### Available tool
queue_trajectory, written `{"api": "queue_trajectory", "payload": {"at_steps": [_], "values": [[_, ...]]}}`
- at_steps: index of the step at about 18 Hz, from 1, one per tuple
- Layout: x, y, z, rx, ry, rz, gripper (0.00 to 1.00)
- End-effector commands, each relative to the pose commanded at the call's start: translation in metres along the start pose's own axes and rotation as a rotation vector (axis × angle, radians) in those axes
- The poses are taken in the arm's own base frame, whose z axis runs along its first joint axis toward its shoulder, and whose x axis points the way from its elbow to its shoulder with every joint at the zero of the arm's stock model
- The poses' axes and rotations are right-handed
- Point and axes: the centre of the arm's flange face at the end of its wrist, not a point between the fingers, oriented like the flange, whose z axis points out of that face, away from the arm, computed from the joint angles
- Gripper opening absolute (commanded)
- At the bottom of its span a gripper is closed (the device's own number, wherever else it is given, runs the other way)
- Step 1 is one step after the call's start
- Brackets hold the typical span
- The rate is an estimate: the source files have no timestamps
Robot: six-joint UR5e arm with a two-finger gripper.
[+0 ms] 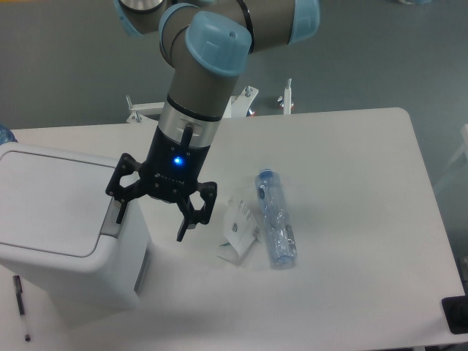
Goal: Open the trash can
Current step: 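Press down on the grey button so the trash can lid pops open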
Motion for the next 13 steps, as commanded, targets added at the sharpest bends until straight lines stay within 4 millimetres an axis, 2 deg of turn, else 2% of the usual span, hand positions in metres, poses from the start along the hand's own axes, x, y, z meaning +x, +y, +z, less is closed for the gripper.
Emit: {"api": "queue_trajectory", "payload": {"at_steps": [13], "values": [[0.0009, 0.0053, 0.0095, -0.019, 0.000, 0.003, 1.00]]}}
